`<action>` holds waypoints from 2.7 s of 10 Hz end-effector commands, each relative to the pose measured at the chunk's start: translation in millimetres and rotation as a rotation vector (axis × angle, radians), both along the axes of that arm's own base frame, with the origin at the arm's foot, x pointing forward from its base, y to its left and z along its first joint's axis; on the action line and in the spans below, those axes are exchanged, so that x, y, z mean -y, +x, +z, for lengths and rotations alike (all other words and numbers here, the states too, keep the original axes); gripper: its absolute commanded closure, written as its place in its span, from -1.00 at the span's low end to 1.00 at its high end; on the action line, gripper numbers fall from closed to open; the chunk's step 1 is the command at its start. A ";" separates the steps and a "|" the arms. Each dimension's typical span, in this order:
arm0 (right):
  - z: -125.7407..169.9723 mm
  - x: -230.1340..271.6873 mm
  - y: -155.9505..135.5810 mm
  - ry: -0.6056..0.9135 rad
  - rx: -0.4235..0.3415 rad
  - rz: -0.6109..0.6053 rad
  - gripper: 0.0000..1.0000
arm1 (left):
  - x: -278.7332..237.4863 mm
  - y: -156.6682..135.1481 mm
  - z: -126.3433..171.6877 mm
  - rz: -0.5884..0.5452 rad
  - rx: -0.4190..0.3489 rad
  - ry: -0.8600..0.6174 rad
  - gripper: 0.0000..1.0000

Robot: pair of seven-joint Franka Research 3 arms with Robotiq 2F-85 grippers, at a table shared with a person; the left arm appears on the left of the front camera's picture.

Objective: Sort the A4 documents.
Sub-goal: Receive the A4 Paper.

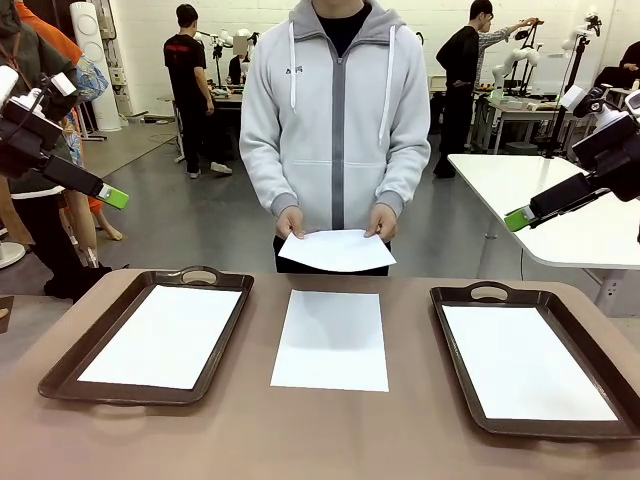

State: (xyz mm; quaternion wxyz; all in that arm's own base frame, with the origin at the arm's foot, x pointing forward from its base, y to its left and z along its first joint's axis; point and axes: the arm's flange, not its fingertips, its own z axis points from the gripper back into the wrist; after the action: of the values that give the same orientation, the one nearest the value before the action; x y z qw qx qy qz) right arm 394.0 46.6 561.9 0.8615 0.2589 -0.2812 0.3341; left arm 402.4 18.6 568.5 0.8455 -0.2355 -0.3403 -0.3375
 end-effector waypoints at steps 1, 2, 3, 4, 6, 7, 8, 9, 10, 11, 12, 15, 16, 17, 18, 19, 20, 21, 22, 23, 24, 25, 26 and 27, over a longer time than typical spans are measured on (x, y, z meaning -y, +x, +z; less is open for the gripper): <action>-1.2 -0.3 0.4 0.001 -0.003 0.000 -1.00 | 1.2 -0.4 -0.3 0.005 0.006 0.004 -1.00; -1.2 -0.3 0.4 0.001 -0.003 0.000 -1.00 | 1.2 -0.4 -0.3 0.005 0.006 0.004 -1.00; -1.2 -0.3 0.4 0.001 -0.003 0.000 -1.00 | 1.2 -0.4 -0.3 0.005 0.006 0.004 -1.00; -1.2 -0.3 0.4 0.001 -0.003 0.000 -1.00 | 1.2 -0.4 -0.3 0.005 0.006 0.004 -1.00; -1.2 -0.3 0.4 0.001 -0.003 0.000 -1.00 | 1.2 -0.4 -0.3 0.005 0.006 0.004 -1.00; -1.2 -0.3 0.4 0.001 -0.003 0.000 -1.00 | 1.2 -0.4 -0.3 0.005 0.006 0.004 -1.00; -1.2 -0.3 0.4 0.001 -0.003 0.000 -1.00 | 1.2 -0.4 -0.3 0.005 0.006 0.004 -1.00; -1.2 -0.3 0.4 0.001 -0.003 0.000 -1.00 | 1.2 -0.4 -0.3 0.005 0.006 0.004 -1.00; -1.2 -0.3 0.4 0.001 -0.003 0.000 -1.00 | 1.2 -0.4 -0.3 0.005 0.006 0.004 -1.00; -1.2 -0.3 0.4 0.001 -0.003 0.000 -1.00 | 1.2 -0.4 -0.3 0.005 0.006 0.004 -1.00; -1.2 -0.3 0.4 0.001 -0.003 0.000 -1.00 | 1.2 -0.4 -0.3 0.005 0.006 0.004 -1.00; -1.2 -0.3 0.4 0.001 -0.003 0.000 -1.00 | 1.2 -0.4 -0.3 0.005 0.006 0.004 -1.00; -1.2 -0.3 0.4 0.001 -0.003 0.000 -1.00 | 1.2 -0.4 -0.3 0.005 0.006 0.004 -1.00; -1.2 -0.3 0.4 0.001 -0.003 0.000 -1.00 | 1.2 -0.4 -0.3 0.005 0.006 0.004 -1.00; -1.2 -0.3 0.4 0.001 -0.003 0.000 -1.00 | 1.2 -0.4 -0.3 0.005 0.006 0.004 -1.00; 0.0 0.0 0.0 0.000 0.000 0.000 -1.00 | 1.2 -0.4 -0.3 0.005 0.006 0.004 -1.00; -9.3 0.7 13.9 0.055 -0.057 0.021 -1.00 | 1.2 -0.4 -0.3 0.005 0.006 0.004 -1.00; -23.5 -1.9 29.9 0.131 -0.125 0.058 -1.00 | 1.2 -0.4 -0.3 0.005 0.006 0.004 -1.00; -36.0 -6.0 44.3 0.195 -0.182 0.088 -1.00 | 1.2 -0.4 -0.3 0.005 0.006 0.004 -1.00; -46.0 -11.5 57.4 0.244 -0.216 0.097 -1.00 | 1.2 -0.4 -0.3 0.005 0.006 0.004 -1.00; -57.8 -16.5 74.1 0.329 -0.247 0.102 -1.00 | 1.2 -0.4 -0.3 0.005 0.006 0.004 -1.00; -70.6 -20.5 90.6 0.432 -0.275 0.103 -1.00 | 1.2 -0.4 -0.3 0.005 0.006 0.004 -1.00; -82.5 -24.5 105.1 0.506 -0.300 0.092 -1.00 | 1.2 -0.4 -0.3 0.005 0.006 0.004 -1.00; -98.4 -31.5 127.1 0.607 -0.351 0.086 -1.00 | 1.2 -0.4 -0.3 0.005 0.006 0.004 -1.00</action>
State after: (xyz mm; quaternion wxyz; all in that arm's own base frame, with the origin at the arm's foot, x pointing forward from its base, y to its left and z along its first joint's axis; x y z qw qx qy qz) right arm 496.9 75.3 471.4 0.7851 0.5322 -0.2056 0.2410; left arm 402.0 18.3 569.1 0.8452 -0.2352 -0.3409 -0.3379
